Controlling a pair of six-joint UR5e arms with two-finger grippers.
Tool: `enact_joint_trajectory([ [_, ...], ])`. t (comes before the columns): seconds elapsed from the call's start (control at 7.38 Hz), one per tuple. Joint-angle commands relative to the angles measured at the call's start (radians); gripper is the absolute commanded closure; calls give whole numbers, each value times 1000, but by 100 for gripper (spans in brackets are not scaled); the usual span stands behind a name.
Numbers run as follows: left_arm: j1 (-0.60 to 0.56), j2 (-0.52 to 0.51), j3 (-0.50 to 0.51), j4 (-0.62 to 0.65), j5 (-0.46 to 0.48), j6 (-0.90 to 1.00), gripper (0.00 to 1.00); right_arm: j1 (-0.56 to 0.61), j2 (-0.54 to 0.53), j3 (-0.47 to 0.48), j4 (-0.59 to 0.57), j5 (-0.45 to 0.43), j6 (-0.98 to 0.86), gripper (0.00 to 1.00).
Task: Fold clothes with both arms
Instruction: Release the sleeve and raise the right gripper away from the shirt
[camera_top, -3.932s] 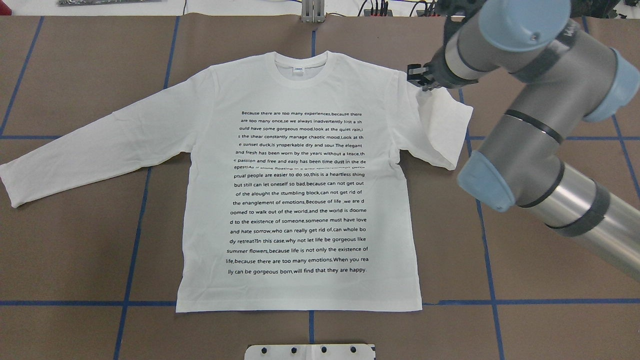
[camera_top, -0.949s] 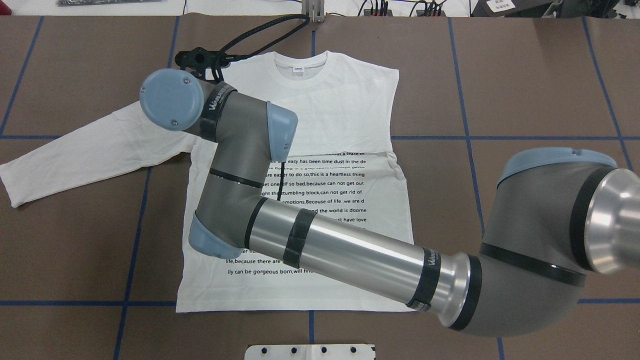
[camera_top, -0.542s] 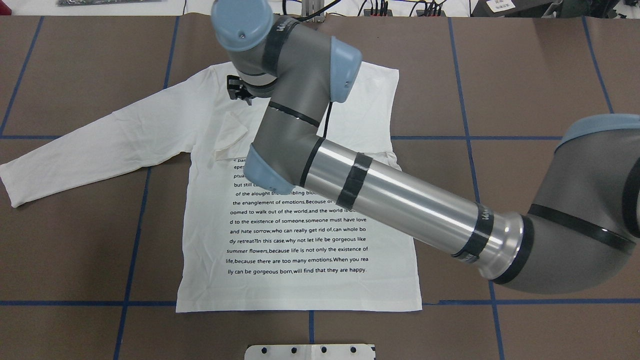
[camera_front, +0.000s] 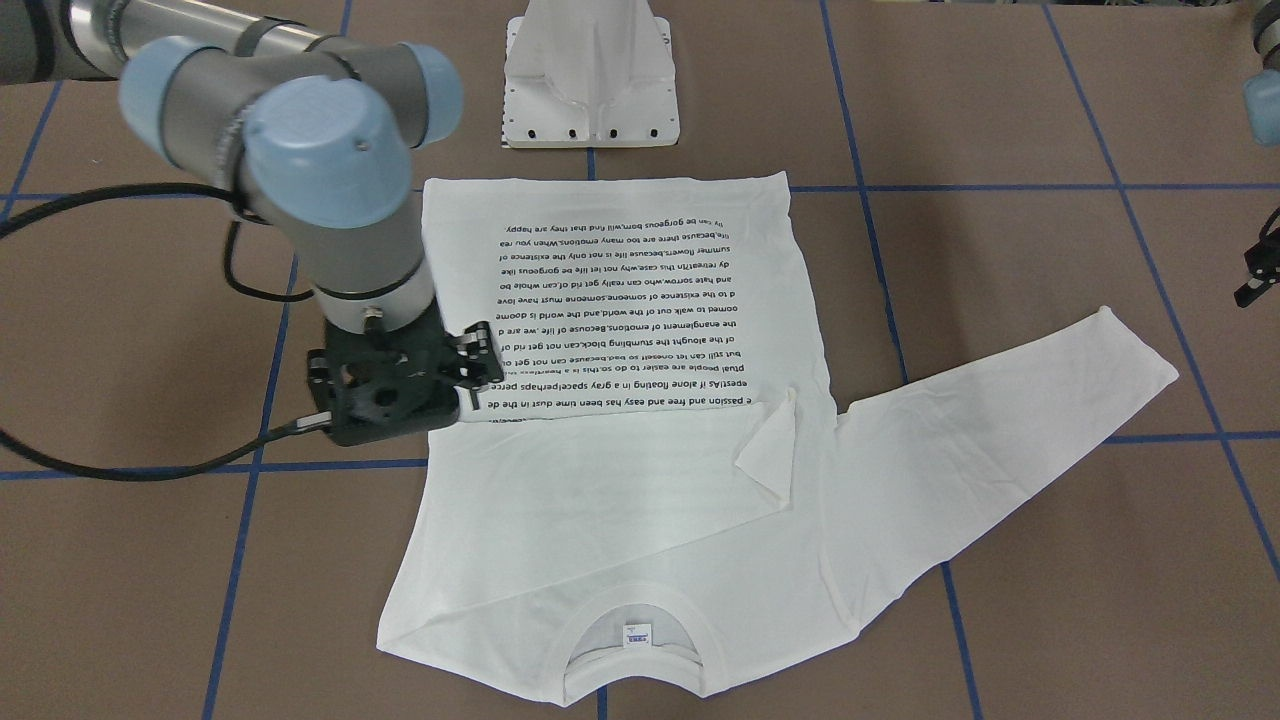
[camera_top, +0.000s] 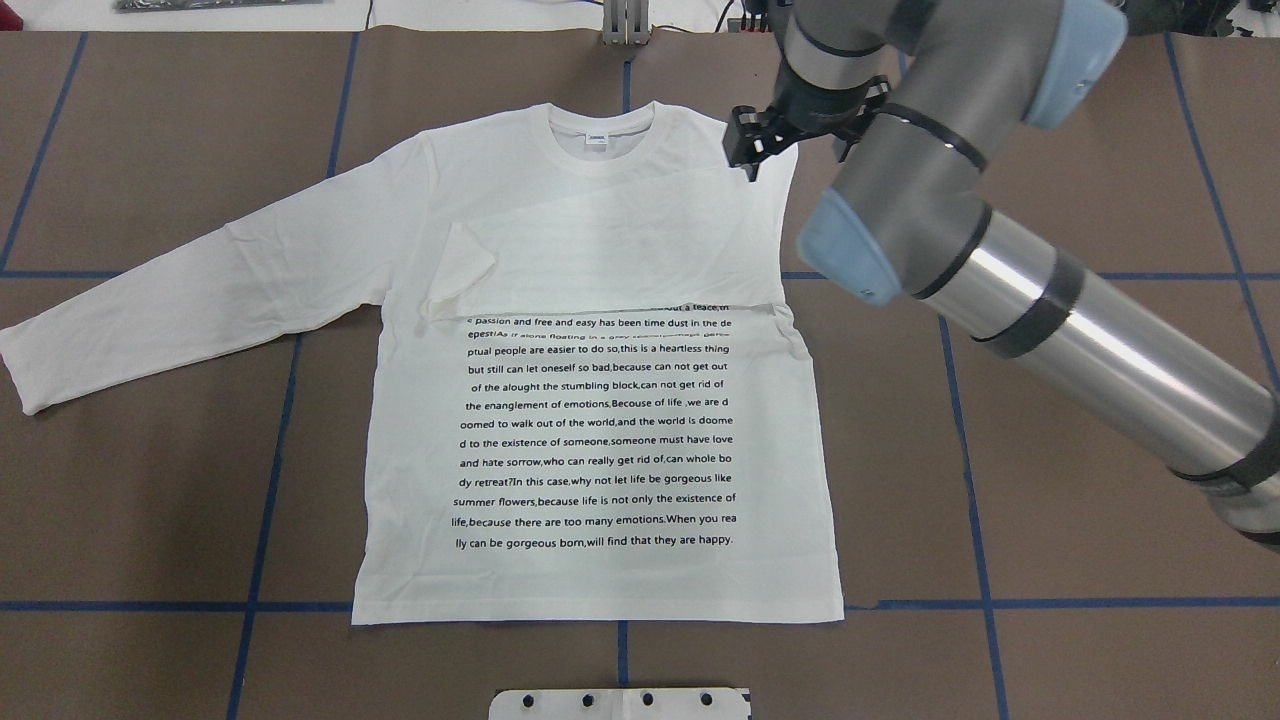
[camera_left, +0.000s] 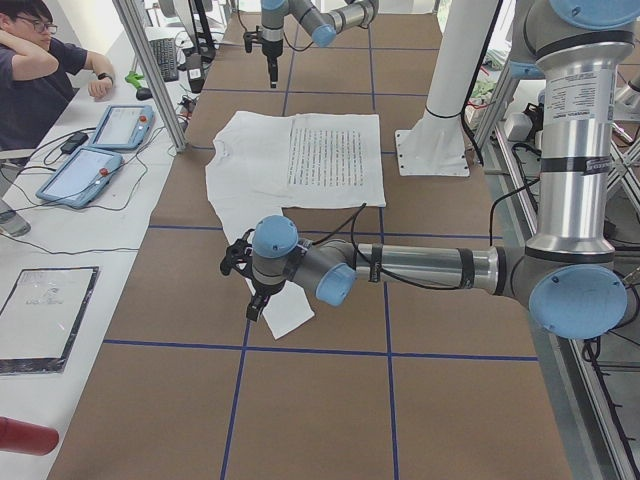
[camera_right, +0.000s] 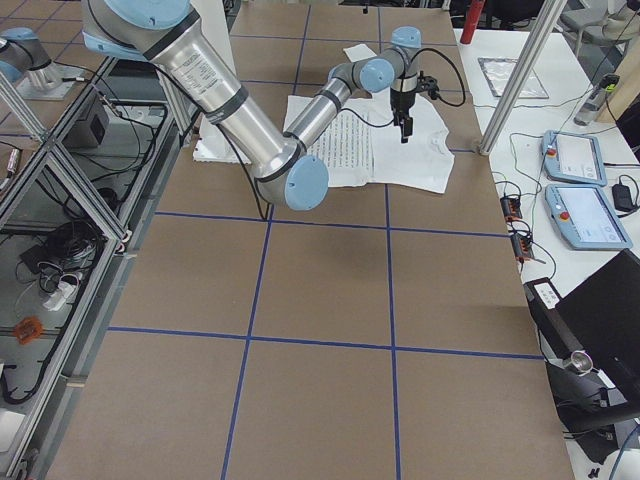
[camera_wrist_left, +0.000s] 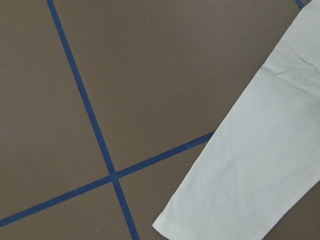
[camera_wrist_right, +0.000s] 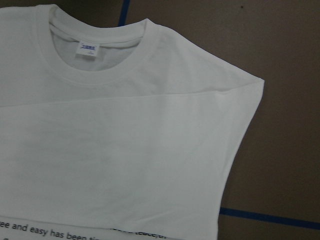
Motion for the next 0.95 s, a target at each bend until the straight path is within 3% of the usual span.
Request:
enact_joint_trajectory([
  [0.0, 91, 106, 1, -247, 54, -242, 0, 167, -208, 104, 3, 120, -277, 0],
  [0.27, 213, 128, 5, -321, 132, -382, 0, 218, -303, 158, 5, 133, -339, 0],
  [0.81, 378, 121, 108, -416, 220, -395, 0, 218, -321, 158, 5, 130, -336, 0],
])
